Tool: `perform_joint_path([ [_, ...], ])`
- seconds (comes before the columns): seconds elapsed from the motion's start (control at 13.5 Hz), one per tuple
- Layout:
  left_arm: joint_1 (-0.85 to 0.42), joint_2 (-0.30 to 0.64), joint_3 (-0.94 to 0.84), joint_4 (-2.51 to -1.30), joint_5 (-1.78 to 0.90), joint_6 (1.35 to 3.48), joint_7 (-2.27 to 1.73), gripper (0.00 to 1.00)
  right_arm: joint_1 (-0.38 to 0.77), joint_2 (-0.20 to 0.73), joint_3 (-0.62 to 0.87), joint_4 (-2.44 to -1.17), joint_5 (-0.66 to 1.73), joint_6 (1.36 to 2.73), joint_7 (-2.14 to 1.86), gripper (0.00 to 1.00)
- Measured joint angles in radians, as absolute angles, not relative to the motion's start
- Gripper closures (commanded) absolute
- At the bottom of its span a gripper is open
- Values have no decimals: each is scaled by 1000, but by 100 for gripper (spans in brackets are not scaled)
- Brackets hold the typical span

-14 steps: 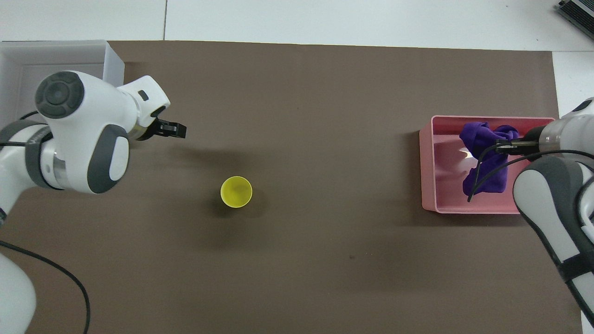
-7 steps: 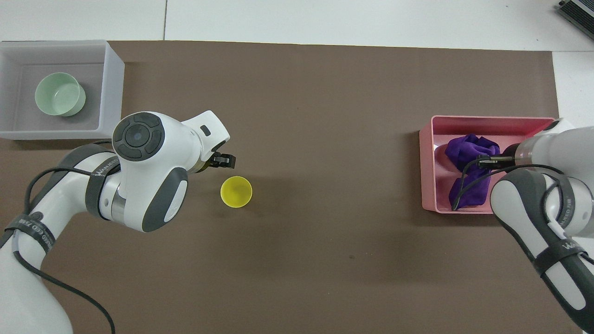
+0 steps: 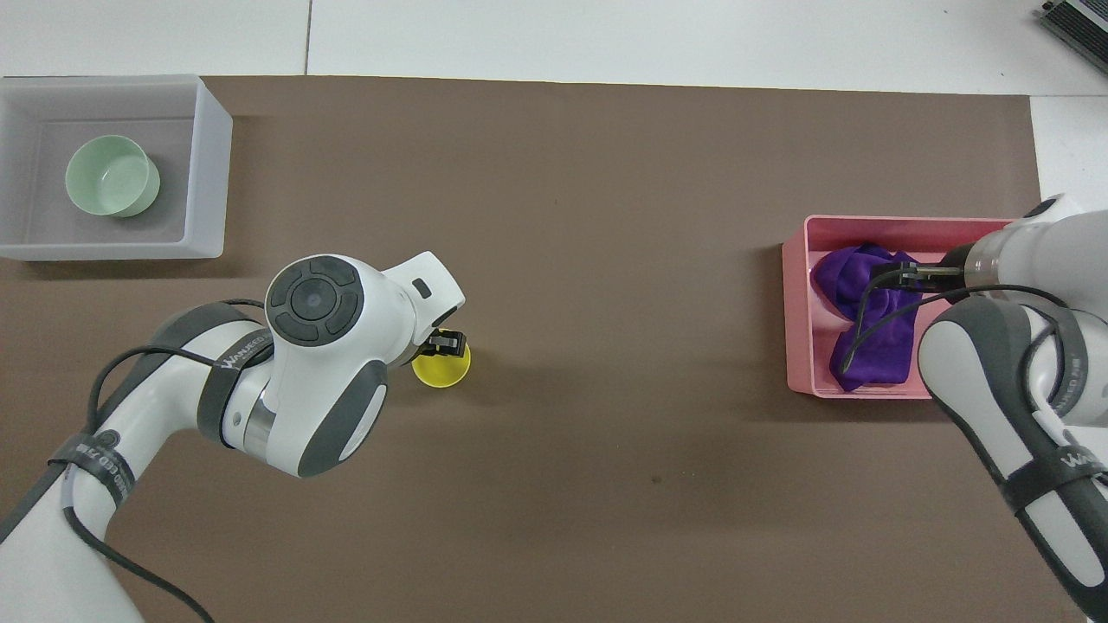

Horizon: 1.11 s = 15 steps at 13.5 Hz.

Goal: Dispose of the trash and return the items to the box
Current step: 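Grasp the yellow cup with the left gripper and lift it toward the clear box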

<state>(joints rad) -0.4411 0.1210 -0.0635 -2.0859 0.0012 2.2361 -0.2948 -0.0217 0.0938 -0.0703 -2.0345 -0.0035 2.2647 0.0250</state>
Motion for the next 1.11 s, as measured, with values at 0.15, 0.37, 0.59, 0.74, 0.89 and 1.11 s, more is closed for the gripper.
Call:
perform_joint_path([
  [0.15, -441, 106, -62, -2144, 1, 2316, -312, 90, 16, 87, -69, -1978, -27, 2193, 113, 0],
  [0.37, -443, 101, -63, -2194, 1, 2409, -400, 100, 48, 73, -67, -1853, -31, 2044, 202, 0],
  [0.59, -455, 101, -63, -2194, 1, 2419, -432, 100, 44, 38, -72, -1726, -31, 1883, 210, 0],
  [0.74, -449, 92, -47, -2174, 1, 2416, -434, 100, 42, 20, -72, -1663, -31, 1782, 210, 0],
  [0.89, -419, 76, -33, -2120, 1, 2382, -434, 100, 41, 9, -72, -1619, -31, 1705, 210, 0],
  [1.11, -317, 61, -28, -1997, 2, 2300, -395, 100, 41, -6, -77, -1559, -31, 1587, 180, 0],
])
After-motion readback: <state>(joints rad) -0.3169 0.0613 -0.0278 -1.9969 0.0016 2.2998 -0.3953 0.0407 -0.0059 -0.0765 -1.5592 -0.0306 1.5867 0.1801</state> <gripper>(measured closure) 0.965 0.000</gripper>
